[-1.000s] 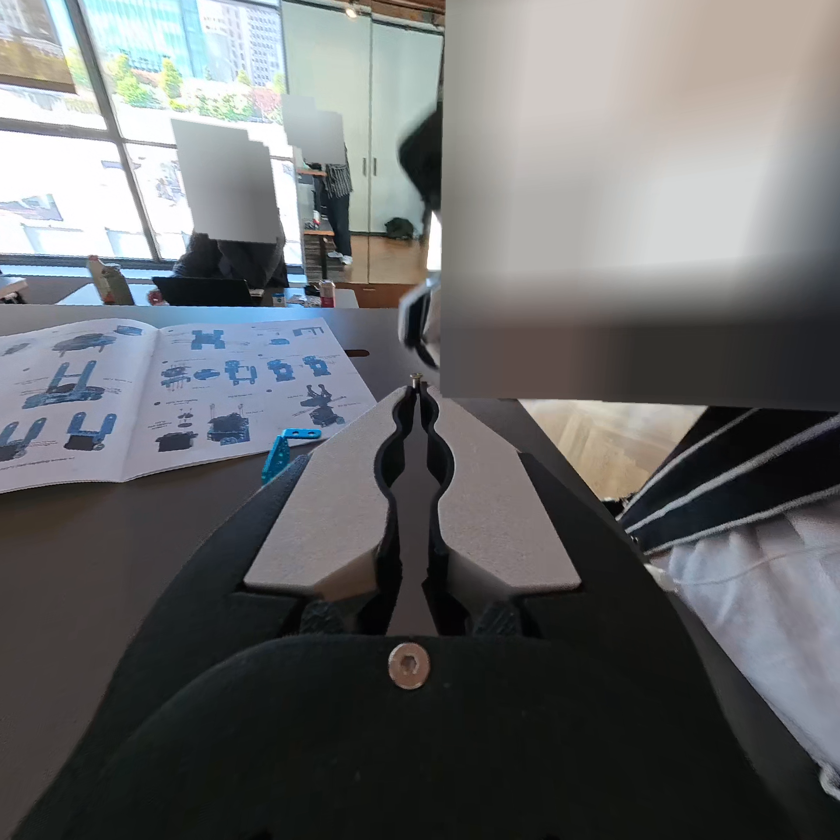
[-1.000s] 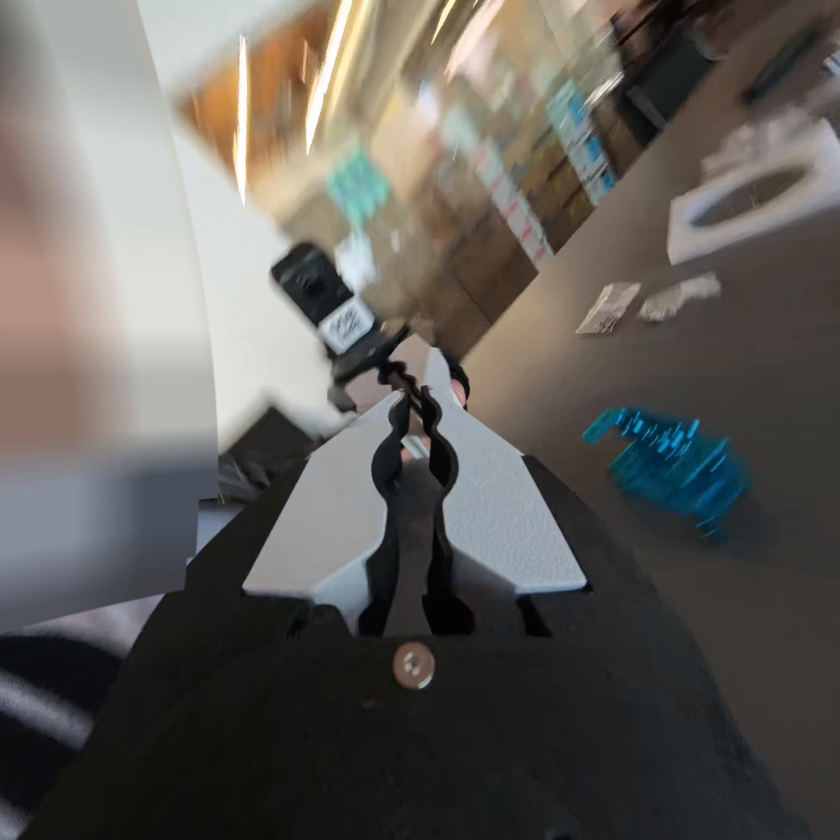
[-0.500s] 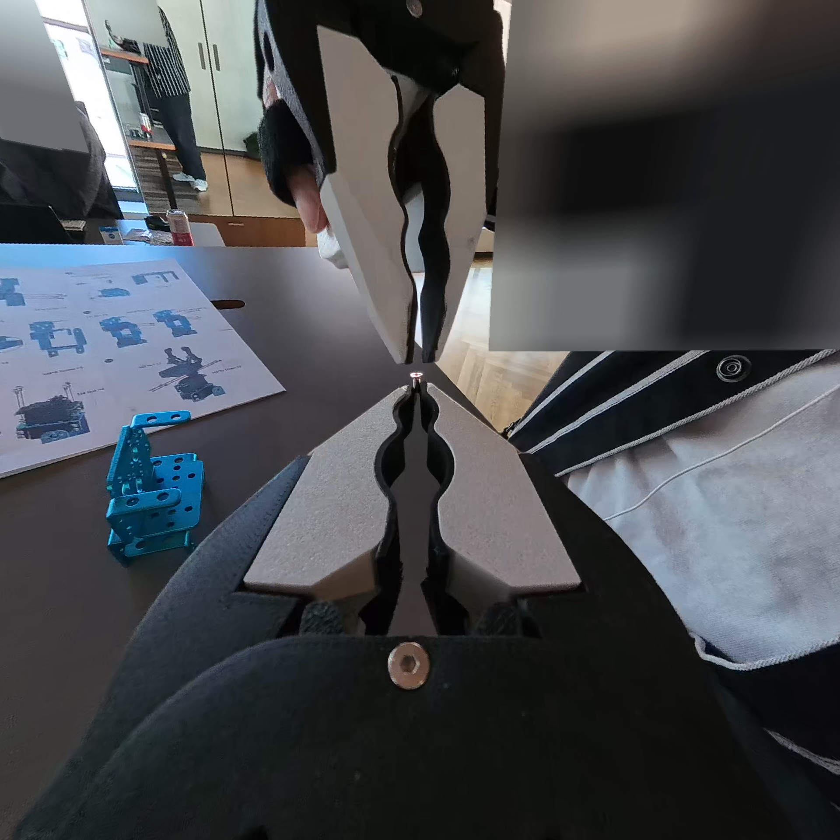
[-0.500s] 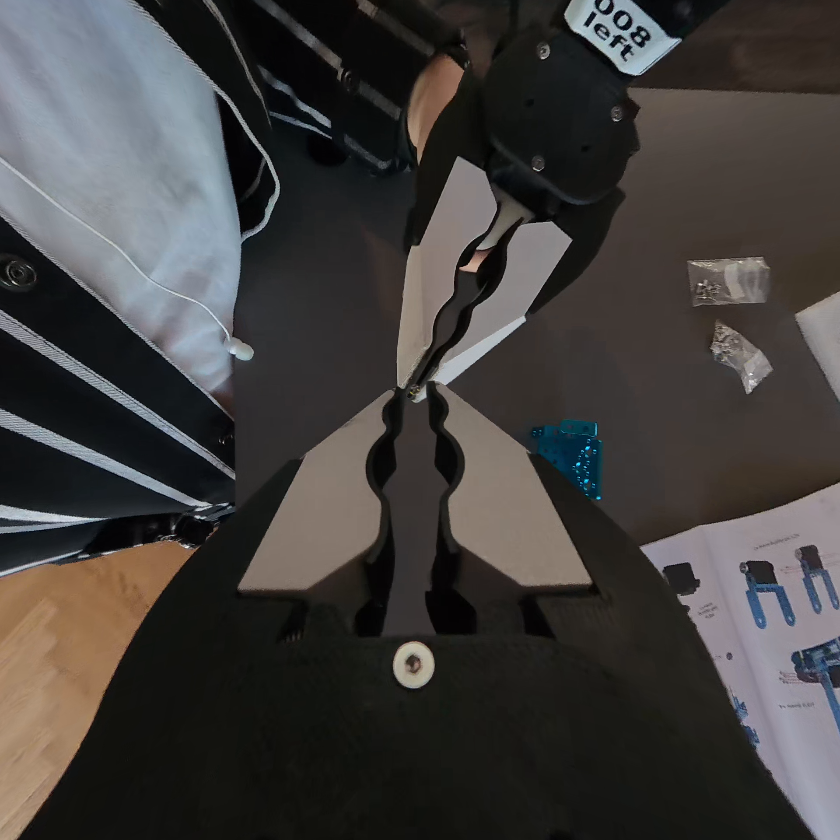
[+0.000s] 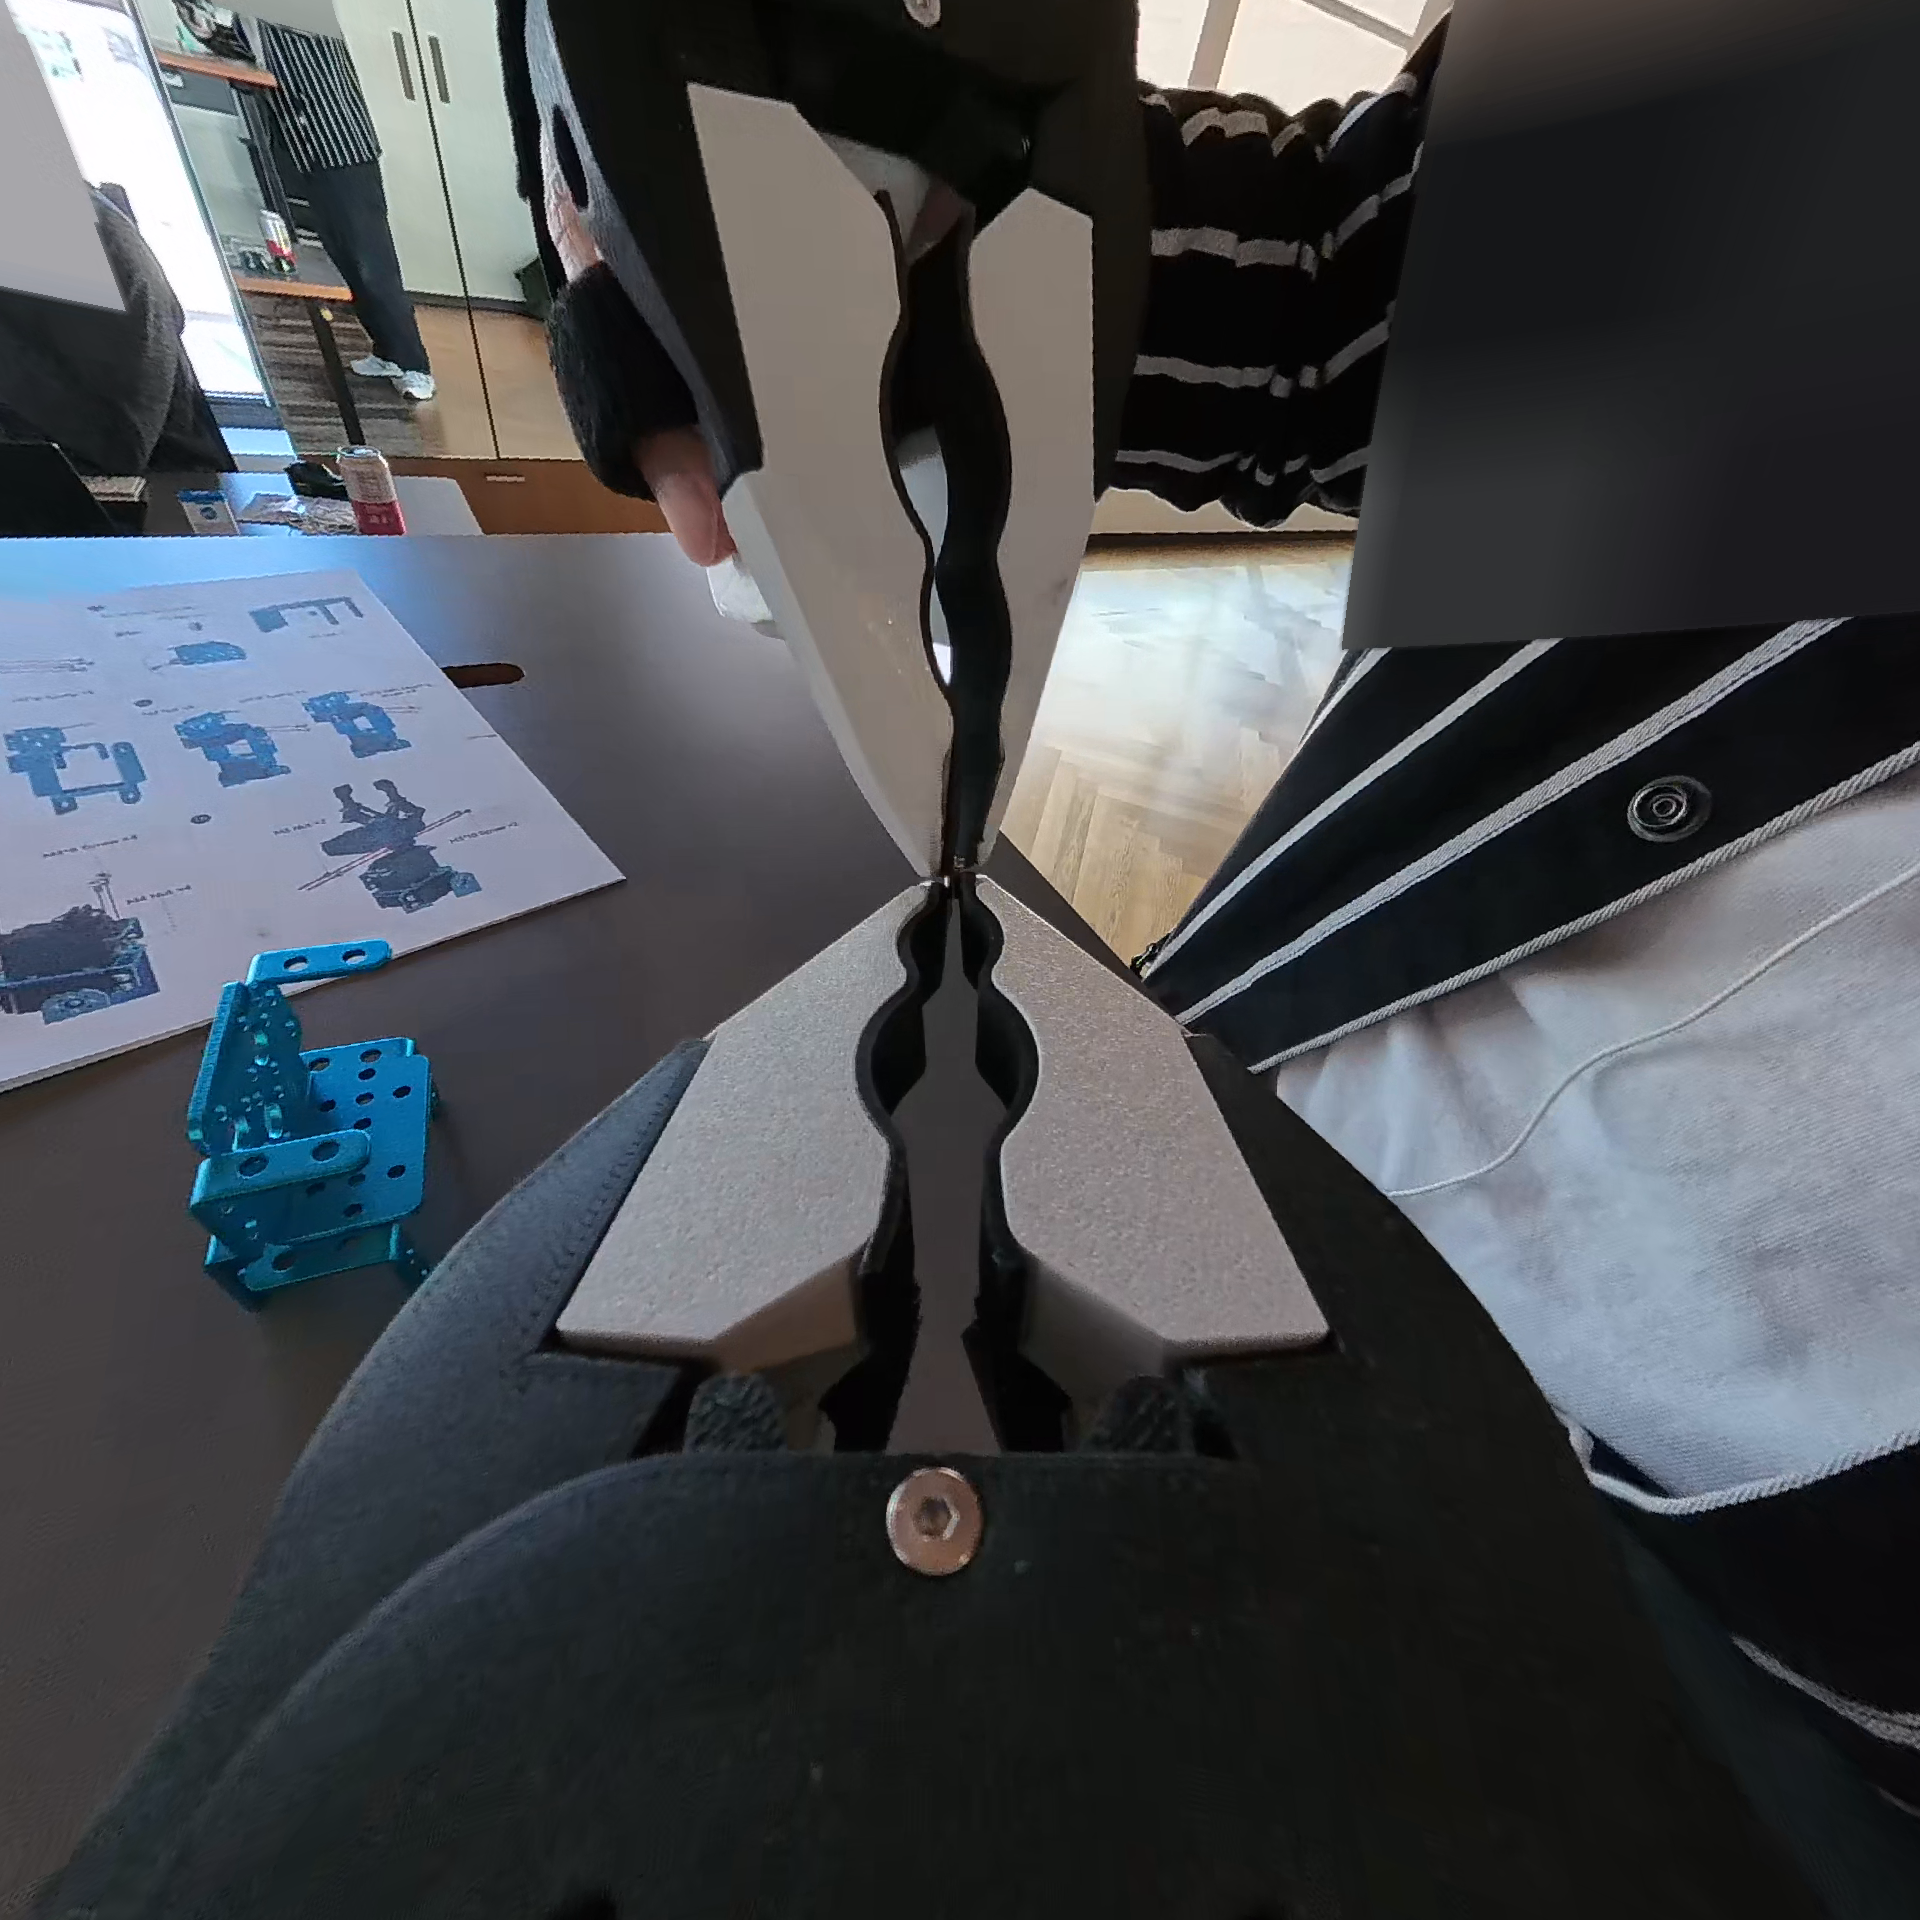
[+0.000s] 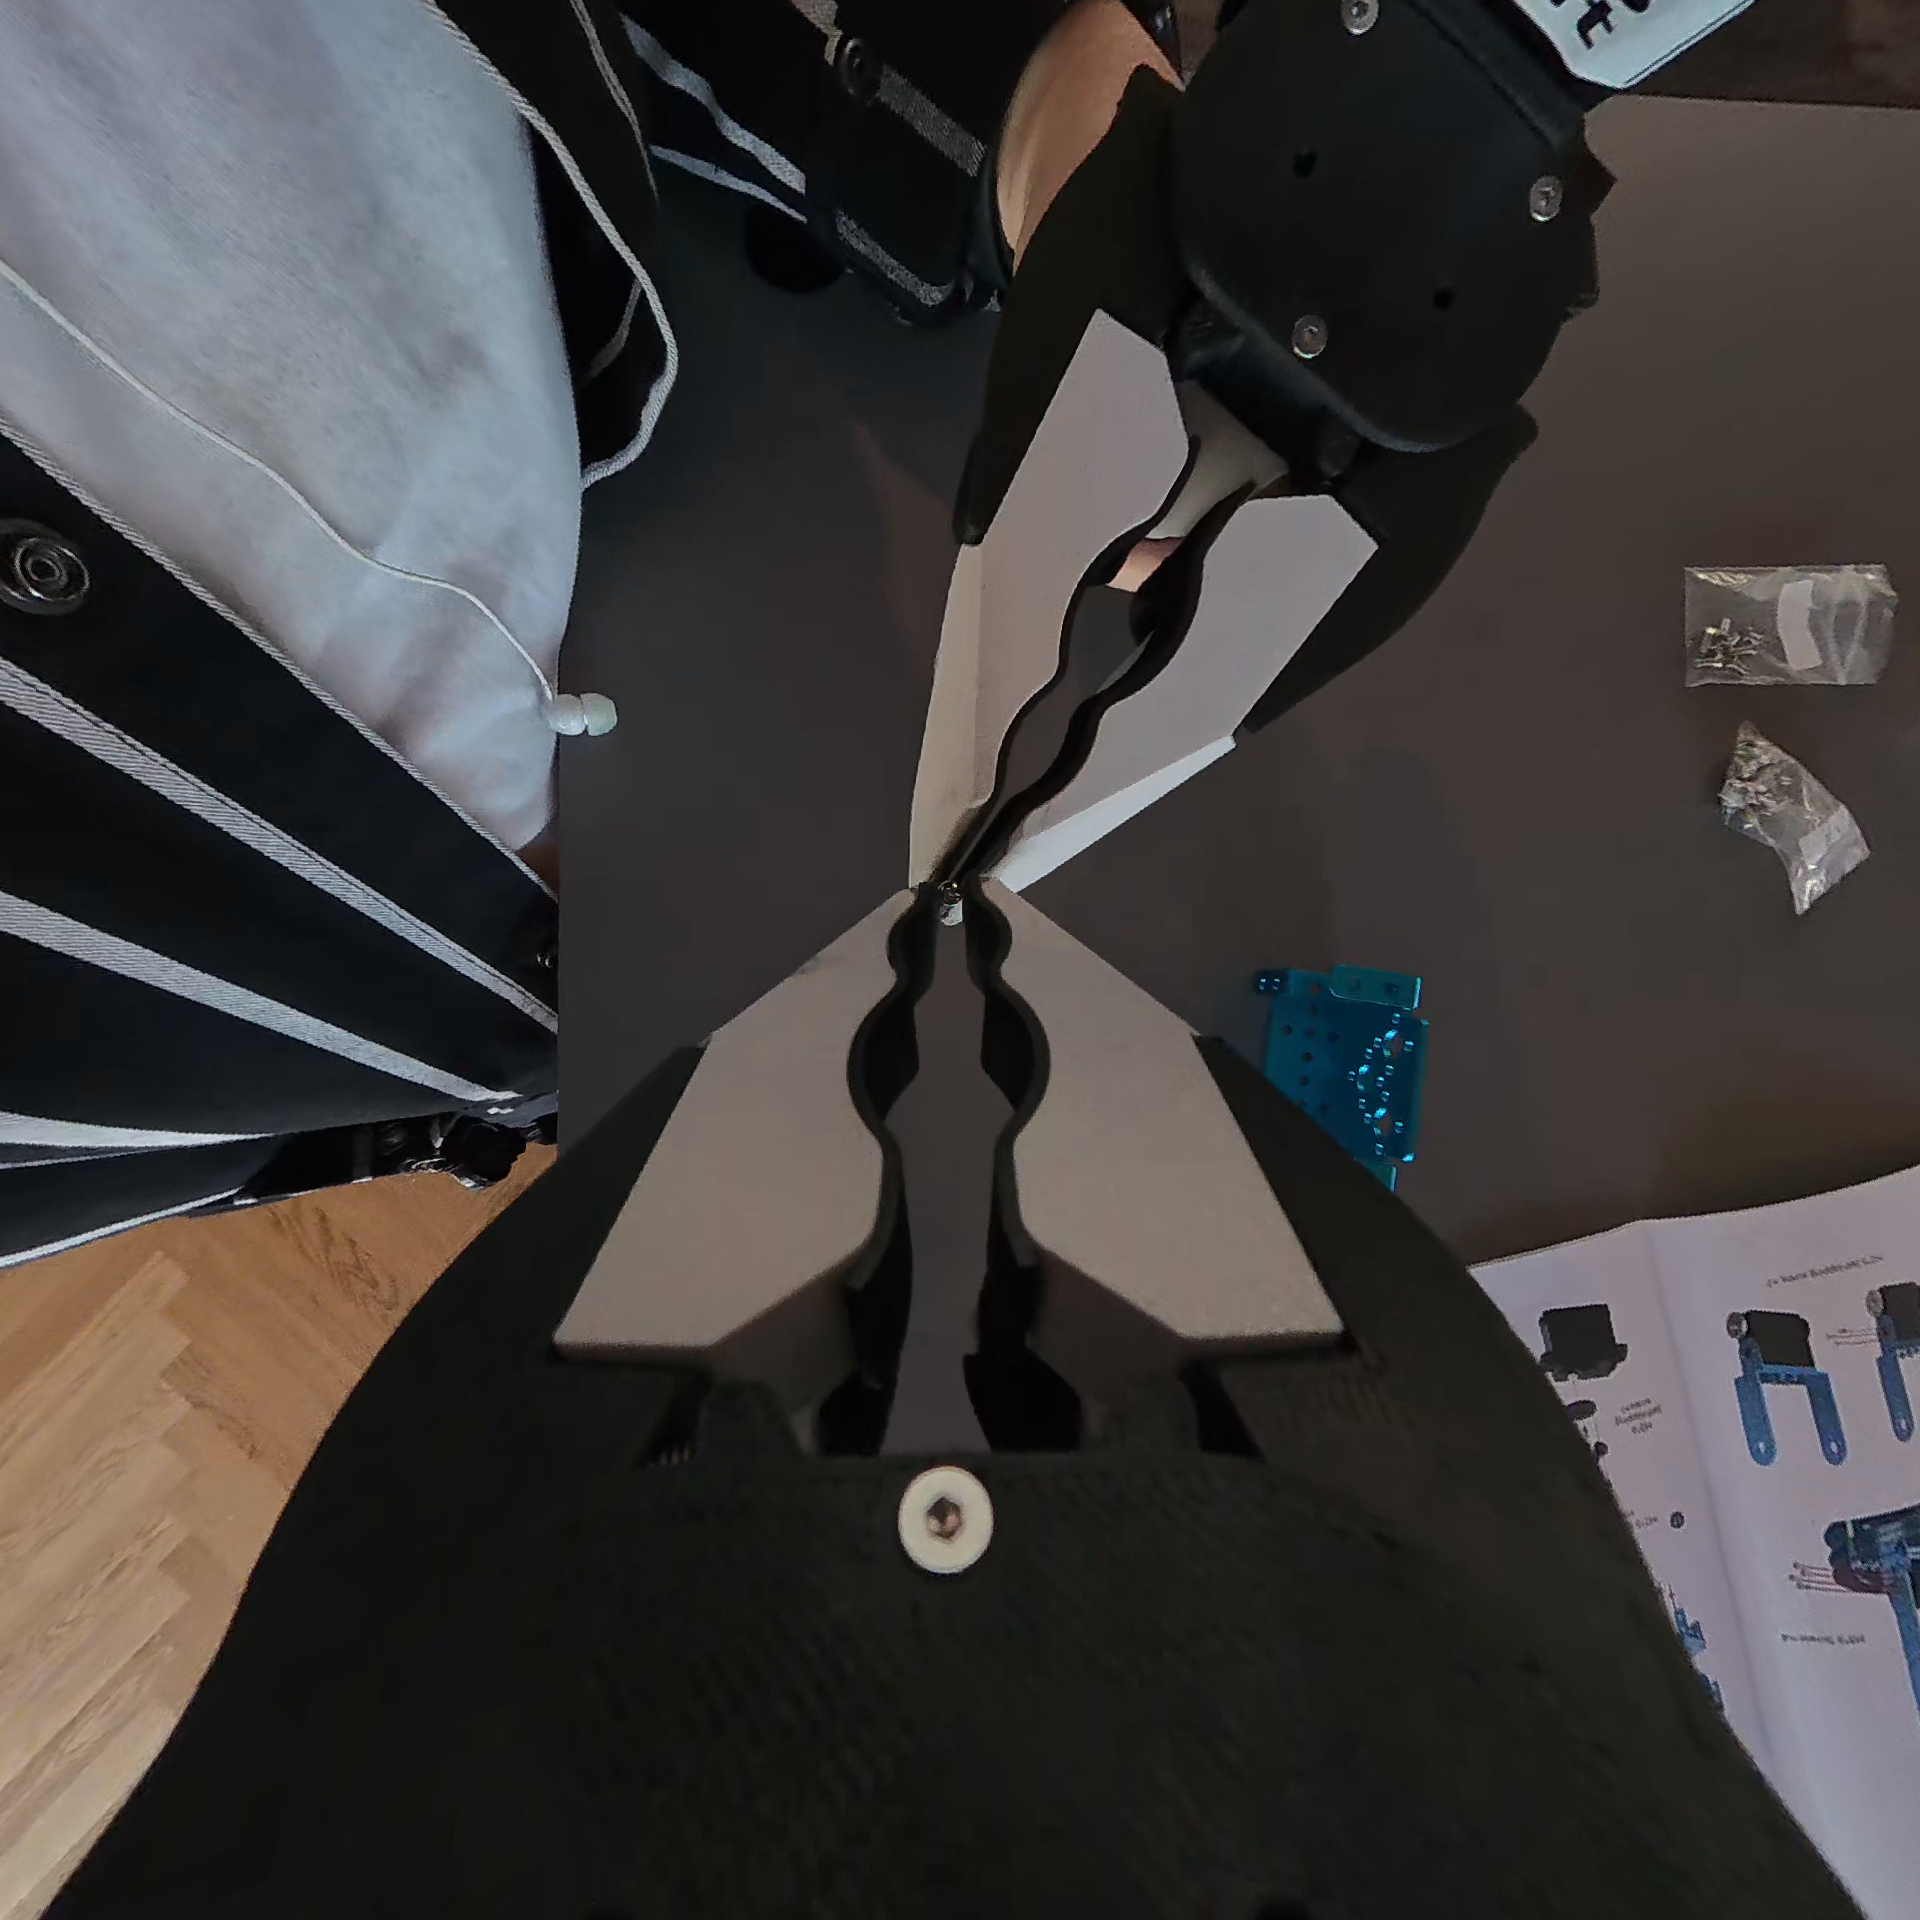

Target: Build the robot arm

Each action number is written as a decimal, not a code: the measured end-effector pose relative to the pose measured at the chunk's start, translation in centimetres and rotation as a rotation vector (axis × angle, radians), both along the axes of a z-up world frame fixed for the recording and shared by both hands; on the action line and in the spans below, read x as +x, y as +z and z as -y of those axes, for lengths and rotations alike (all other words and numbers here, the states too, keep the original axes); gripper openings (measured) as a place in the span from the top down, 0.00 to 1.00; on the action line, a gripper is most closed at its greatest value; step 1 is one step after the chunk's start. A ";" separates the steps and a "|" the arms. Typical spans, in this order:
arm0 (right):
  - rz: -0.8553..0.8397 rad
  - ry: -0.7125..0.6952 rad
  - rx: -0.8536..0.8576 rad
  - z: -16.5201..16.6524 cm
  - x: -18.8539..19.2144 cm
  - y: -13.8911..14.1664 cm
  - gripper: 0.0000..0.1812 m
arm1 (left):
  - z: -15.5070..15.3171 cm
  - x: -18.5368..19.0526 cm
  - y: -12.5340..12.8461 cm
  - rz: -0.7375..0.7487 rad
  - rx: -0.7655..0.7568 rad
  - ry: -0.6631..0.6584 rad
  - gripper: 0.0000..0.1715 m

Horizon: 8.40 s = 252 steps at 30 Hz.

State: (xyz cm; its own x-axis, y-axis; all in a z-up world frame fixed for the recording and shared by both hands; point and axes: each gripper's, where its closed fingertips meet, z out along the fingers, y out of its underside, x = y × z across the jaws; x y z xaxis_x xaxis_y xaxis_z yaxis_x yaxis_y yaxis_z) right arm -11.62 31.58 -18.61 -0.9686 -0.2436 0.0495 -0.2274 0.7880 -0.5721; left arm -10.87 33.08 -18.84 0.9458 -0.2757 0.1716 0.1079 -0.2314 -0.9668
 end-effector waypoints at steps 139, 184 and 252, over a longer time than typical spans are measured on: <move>-0.162 -1.206 -0.409 -0.3 -11.6 -7.0 0.94 | 4.8 -11.2 -1.5 -0.081 -0.070 0.543 0.82; -0.254 -1.136 -0.423 -3.5 -9.6 -5.9 1.00 | 1.2 -12.9 -5.7 -0.228 -0.235 0.497 0.99; -0.312 -1.057 -0.434 -2.8 -10.2 -5.6 1.00 | 0.9 -11.7 -4.4 -0.142 -0.162 0.487 0.79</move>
